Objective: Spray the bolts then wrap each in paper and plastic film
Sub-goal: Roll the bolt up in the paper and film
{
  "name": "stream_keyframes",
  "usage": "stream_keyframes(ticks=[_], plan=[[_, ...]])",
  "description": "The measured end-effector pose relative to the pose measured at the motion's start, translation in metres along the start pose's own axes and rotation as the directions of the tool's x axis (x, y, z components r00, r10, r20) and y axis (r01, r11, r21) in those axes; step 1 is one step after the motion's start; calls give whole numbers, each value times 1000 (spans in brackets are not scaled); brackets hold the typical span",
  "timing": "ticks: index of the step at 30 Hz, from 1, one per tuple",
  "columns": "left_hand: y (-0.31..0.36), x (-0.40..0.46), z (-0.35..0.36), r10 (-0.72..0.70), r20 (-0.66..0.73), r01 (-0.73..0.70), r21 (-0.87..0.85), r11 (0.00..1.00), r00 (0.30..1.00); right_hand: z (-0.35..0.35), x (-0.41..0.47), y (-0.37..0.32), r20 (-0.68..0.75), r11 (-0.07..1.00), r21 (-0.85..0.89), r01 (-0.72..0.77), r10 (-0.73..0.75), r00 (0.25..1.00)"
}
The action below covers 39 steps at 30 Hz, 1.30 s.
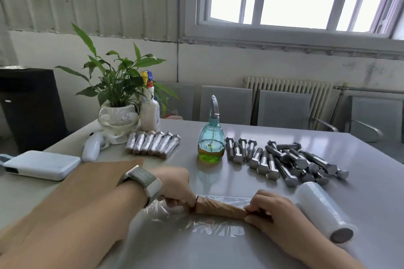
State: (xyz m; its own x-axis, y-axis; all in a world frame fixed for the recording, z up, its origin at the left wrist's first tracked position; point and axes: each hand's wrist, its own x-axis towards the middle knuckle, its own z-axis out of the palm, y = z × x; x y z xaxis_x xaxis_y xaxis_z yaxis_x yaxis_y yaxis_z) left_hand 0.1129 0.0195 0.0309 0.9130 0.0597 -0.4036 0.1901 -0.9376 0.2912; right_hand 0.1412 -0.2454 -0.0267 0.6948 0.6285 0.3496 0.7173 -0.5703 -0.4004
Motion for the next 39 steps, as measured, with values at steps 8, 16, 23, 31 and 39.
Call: stream_keyframes(ticks=[8, 16, 23, 31, 39], plan=[[4, 2, -1, 21, 140, 25, -318, 948, 990, 2, 0, 5, -15, 1000, -21, 21, -22, 1000], [11, -3, 0, 26, -2, -25, -384, 923, 1000, 5, -1, 7, -19, 999, -31, 33, -33, 999], [9, -8, 10, 99, -134, -148, -429, 891, 986, 3, -1, 4, -6, 997, -51, 52, -52, 999], [22, -14, 11, 181, -168, -211, -178, 961, 969, 2, -2, 3, 11, 996, -70, 53, -53, 999], [23, -7, 23, 206, -123, -196, 82, 977, 971, 4, 0, 0, -4, 996, -69, 62, -62, 998]])
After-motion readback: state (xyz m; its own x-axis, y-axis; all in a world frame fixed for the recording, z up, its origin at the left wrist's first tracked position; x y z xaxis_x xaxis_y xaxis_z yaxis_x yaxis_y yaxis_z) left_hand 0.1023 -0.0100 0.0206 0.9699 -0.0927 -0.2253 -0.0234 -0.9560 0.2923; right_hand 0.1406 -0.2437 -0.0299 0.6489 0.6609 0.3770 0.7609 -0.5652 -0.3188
